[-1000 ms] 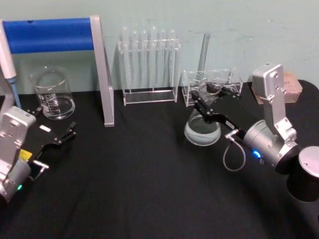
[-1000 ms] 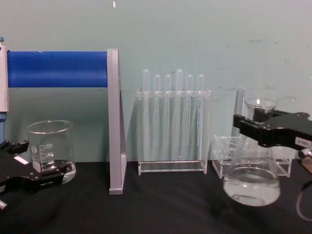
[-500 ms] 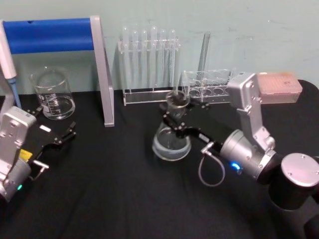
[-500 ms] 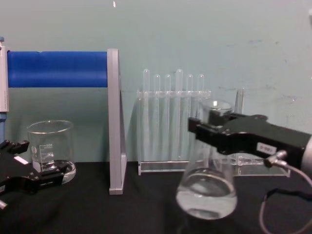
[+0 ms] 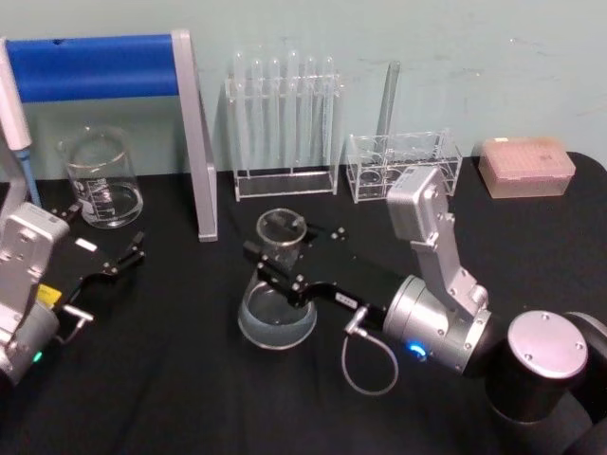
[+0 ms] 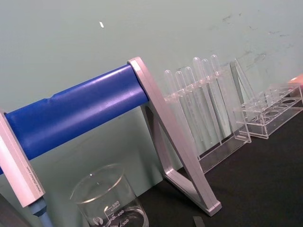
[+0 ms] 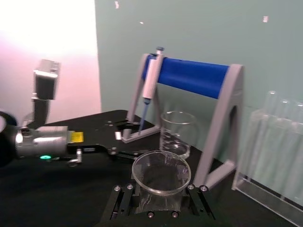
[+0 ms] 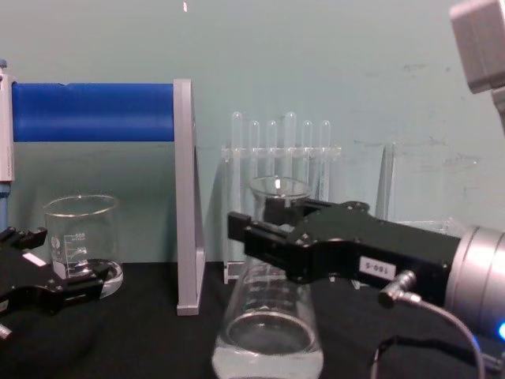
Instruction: Grasp the erlenmeyer flask with one hand, shake it three times, then place it back.
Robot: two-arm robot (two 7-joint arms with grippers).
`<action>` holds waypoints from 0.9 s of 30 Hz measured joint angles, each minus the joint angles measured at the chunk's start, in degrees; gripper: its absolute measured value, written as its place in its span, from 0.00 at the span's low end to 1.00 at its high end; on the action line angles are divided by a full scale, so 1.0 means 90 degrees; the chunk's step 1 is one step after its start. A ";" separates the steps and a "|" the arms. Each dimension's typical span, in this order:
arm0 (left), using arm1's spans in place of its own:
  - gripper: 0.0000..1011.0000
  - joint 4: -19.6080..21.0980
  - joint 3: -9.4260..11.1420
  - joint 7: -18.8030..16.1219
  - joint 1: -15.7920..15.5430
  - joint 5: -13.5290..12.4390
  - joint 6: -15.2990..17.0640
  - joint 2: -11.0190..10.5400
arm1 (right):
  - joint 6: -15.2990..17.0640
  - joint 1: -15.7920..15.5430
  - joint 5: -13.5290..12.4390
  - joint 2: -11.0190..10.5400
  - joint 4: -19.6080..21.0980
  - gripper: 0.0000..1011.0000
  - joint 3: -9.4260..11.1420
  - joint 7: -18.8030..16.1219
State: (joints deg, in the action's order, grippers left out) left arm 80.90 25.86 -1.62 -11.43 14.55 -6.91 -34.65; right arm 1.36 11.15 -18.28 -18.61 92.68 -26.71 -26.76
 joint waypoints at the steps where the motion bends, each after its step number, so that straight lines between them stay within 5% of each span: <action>1: 0.99 0.0000 0.0000 0.0000 0.0000 0.0000 0.0000 0.0000 | 0.0000 -0.0001 -0.0014 -0.0018 0.0024 0.44 -0.0053 -0.0027; 15: 0.99 0.0000 0.0000 0.0000 0.0000 0.0000 0.0000 0.0000 | -0.0029 0.0033 -0.0100 -0.0171 0.0135 0.44 -0.0367 -0.0156; 27: 0.99 0.0000 0.0000 0.0000 0.0000 0.0000 0.0000 0.0000 | -0.0065 0.0203 -0.0034 -0.0167 -0.0195 0.44 -0.0082 0.0271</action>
State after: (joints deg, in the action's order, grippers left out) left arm 80.90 25.86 -1.62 -11.43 14.55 -6.91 -34.65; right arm 0.77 12.98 -18.58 -20.11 90.92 -27.44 -24.32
